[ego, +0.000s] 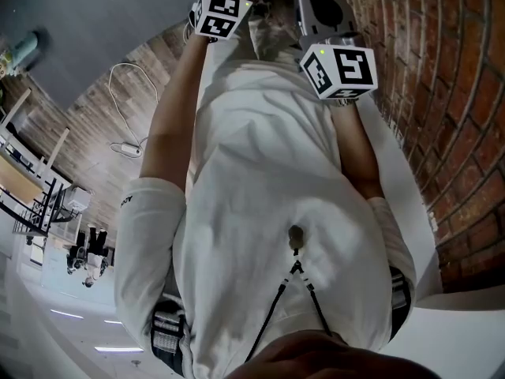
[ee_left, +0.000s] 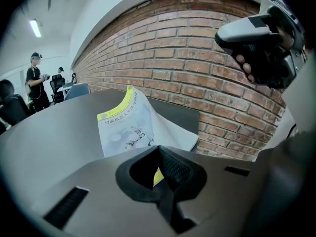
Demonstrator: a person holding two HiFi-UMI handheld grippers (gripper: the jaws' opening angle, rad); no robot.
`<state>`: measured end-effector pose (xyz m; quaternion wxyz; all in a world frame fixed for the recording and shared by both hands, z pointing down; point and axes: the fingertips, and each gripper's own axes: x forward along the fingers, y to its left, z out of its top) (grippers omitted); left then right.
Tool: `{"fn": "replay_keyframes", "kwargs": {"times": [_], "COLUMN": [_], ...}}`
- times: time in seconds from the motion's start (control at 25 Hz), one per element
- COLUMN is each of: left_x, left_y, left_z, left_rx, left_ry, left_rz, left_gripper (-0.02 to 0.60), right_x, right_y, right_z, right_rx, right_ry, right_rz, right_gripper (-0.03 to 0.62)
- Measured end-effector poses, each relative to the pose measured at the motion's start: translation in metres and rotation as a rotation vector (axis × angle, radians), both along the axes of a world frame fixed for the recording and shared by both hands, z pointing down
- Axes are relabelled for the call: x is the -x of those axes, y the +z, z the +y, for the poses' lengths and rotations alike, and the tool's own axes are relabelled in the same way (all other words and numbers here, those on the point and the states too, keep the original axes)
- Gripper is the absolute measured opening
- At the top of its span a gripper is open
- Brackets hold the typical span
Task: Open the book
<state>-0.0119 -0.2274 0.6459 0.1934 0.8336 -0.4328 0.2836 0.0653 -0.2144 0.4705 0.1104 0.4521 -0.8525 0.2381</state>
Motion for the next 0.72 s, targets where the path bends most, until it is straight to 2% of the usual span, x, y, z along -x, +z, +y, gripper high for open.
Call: {"fn": "replay_keyframes", "kwargs": {"times": [0.72], "left_x": [0.067], "left_y": [-0.004], "left_z": [0.017], "left_rx": [-0.002], "left_ry": [-0.155], "left_rz": [-0.012], "left_gripper": [0.021], "right_x": [0.033], "right_y": [0.002], "right_z": [0.011], "right_rx": [0.001], "right_ry": [-0.082], "right_rz": [0.001], "right_gripper": [0.038]}}
